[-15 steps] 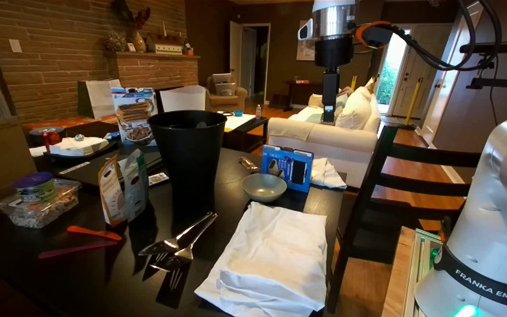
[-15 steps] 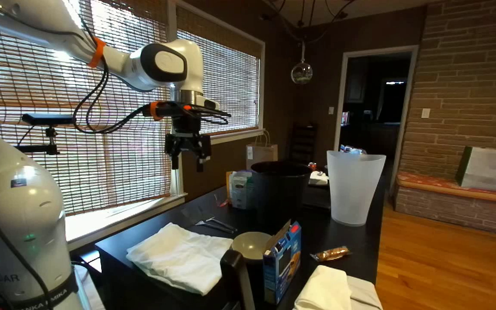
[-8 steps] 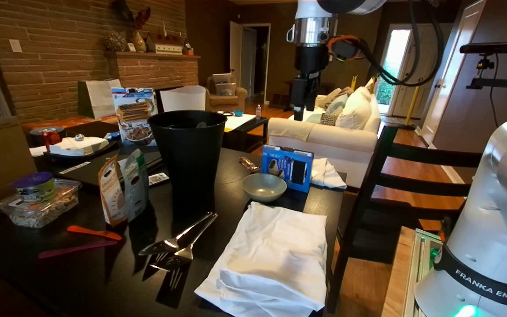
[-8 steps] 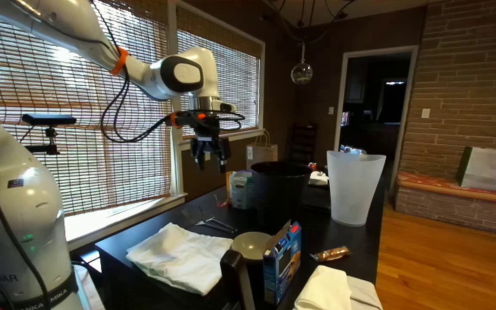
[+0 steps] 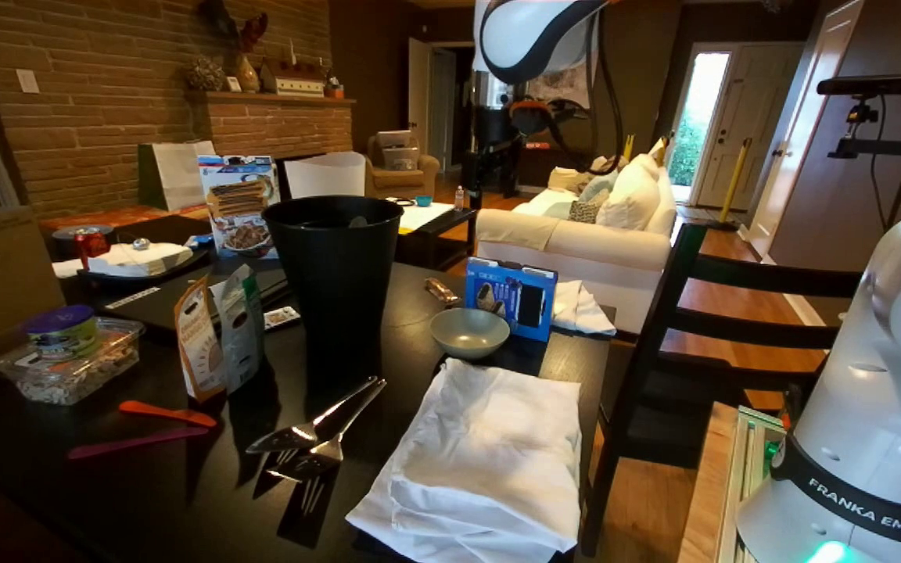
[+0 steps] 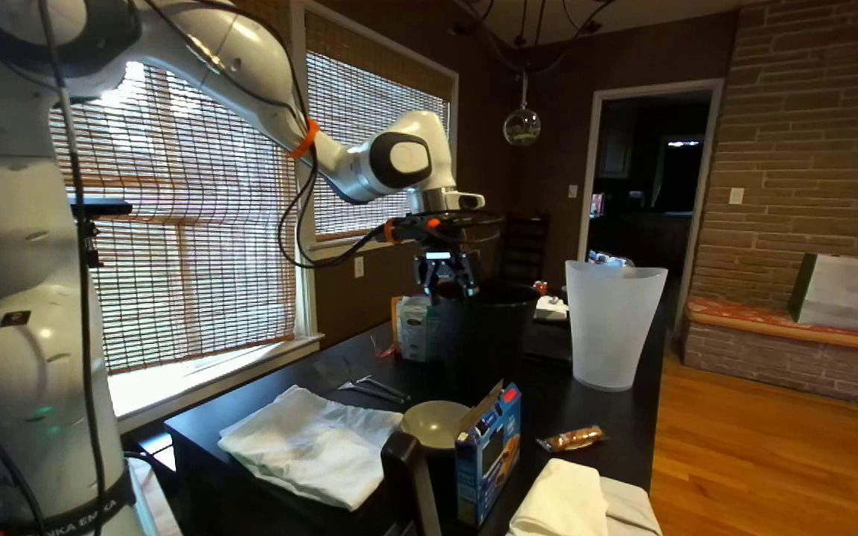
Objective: Put the object which is in the box, on the table
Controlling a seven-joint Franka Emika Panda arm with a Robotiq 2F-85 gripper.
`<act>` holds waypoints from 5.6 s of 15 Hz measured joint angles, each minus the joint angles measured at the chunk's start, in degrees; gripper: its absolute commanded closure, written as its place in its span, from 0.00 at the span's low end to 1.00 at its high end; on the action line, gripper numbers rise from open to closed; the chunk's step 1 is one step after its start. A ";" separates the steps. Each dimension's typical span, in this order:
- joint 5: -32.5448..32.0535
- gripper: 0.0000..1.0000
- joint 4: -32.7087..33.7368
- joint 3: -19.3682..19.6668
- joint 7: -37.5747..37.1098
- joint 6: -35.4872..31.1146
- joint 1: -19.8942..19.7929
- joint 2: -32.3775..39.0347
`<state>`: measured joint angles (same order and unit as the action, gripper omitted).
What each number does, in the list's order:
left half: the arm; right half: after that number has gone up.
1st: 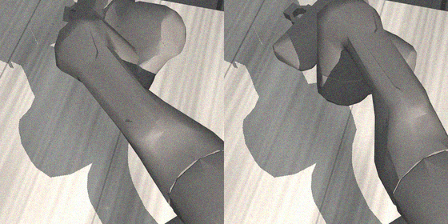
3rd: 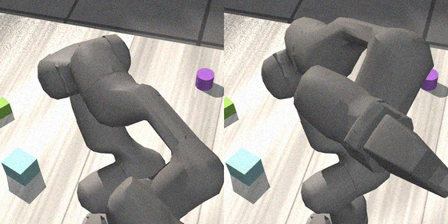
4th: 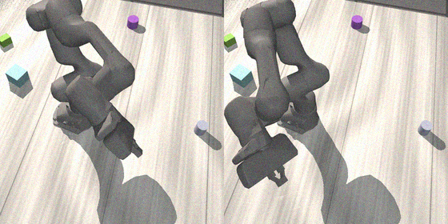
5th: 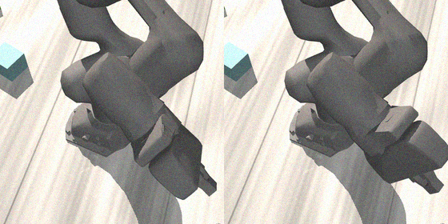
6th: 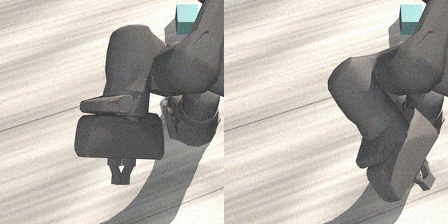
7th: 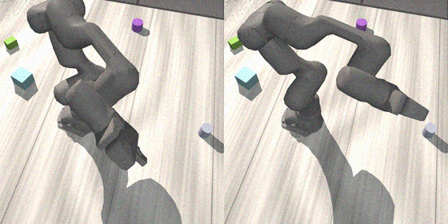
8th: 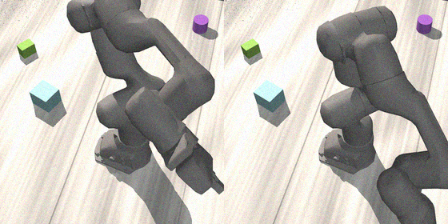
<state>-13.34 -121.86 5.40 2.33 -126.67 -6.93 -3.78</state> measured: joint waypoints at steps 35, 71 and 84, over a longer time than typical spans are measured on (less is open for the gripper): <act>3.14 0.00 44.58 0.71 17.00 23.78 -2.78 45.14; 1.41 0.91 74.69 1.77 18.18 48.55 -6.10 67.68; 9.31 0.91 78.53 -2.96 23.44 45.60 -7.88 58.71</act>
<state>-4.03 -43.33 2.44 25.77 -81.07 -14.82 54.93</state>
